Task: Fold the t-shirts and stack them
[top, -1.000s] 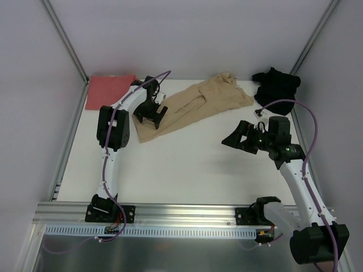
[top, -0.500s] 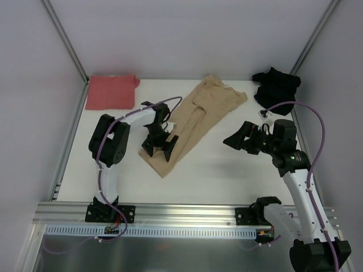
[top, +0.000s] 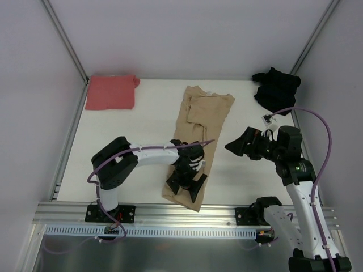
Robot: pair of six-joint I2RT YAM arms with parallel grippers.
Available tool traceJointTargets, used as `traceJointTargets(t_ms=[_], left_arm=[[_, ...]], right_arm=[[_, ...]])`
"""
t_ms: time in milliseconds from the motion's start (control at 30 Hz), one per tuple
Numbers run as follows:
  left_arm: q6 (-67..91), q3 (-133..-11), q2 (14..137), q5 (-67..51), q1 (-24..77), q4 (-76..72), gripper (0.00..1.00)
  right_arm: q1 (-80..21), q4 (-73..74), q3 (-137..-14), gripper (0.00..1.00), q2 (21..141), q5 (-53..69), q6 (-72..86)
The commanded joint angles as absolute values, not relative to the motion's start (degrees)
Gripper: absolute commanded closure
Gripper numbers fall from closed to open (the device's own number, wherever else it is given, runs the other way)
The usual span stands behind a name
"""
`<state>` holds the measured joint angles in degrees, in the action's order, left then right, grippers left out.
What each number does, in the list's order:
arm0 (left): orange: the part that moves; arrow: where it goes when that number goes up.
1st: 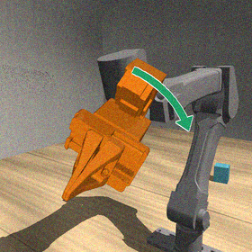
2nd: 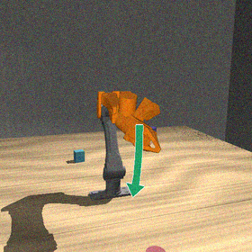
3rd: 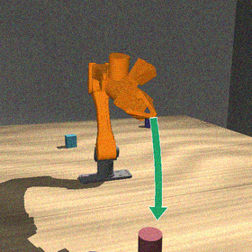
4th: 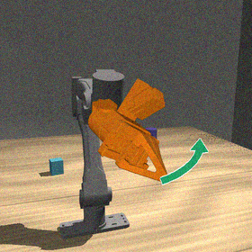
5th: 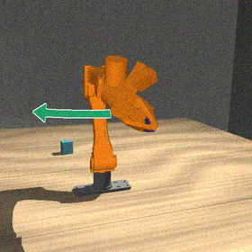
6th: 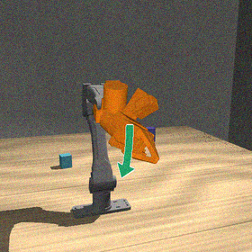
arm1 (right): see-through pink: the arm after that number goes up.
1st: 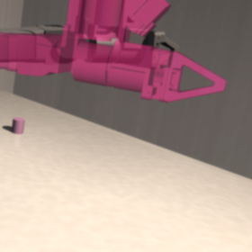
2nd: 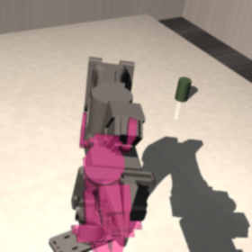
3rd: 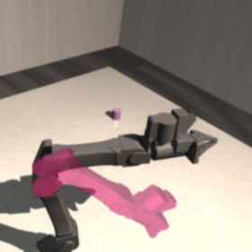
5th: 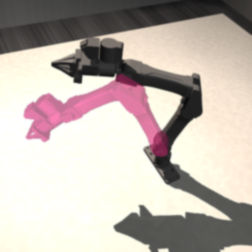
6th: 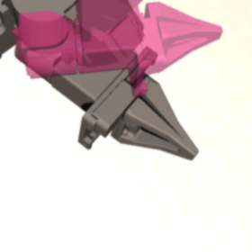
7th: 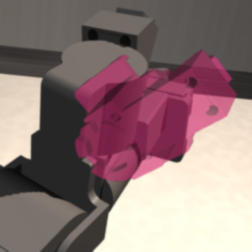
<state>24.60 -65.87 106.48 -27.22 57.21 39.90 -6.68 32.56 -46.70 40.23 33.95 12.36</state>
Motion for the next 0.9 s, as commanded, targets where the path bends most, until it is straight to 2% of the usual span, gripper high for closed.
traceJointTargets(t_ms=[0,167,233,400,433,600,700,867], left_arm=[[32.51,-69.50,105.48,-25.69,62.31,29.44,0.01],[33.66,-76.10,95.21,-11.89,63.46,36.64,0.01],[33.75,-77.96,86.43,-2.61,64.24,35.87,0.01],[32.35,-71.66,64.05,12.81,67.67,27.96,0.01],[31.91,-69.89,61.03,14.57,68.28,26.38,0.01],[31.55,-57.34,45.83,13.80,68.56,21.01,0.01],[30.24,-53.10,41.24,14.06,68.64,22.05,0.01],[29.27,-52.21,41.04,12.92,68.64,24.96,0.01]], right_arm=[[-6.77,33.58,-47.02,0.01,40.07,35.07,10.64],[-6.77,32.61,-48.51,0.00,47.97,33.84,7.13],[-6.77,30.42,-50.52,0.00,53.24,32.97,6.95],[-7.64,23.48,-57.45,0.00,68.00,31.12,9.31],[-8.26,22.77,-59.22,0.00,74.38,30.59,9.49],[-10.46,21.27,-74.59,0.01,95.24,30.76,11.33],[-12.56,22.93,-90.11,0.01,107.02,29.89,12.48],[-13.36,27.33,-105.01,0.00,122.06,28.04,13.09]])
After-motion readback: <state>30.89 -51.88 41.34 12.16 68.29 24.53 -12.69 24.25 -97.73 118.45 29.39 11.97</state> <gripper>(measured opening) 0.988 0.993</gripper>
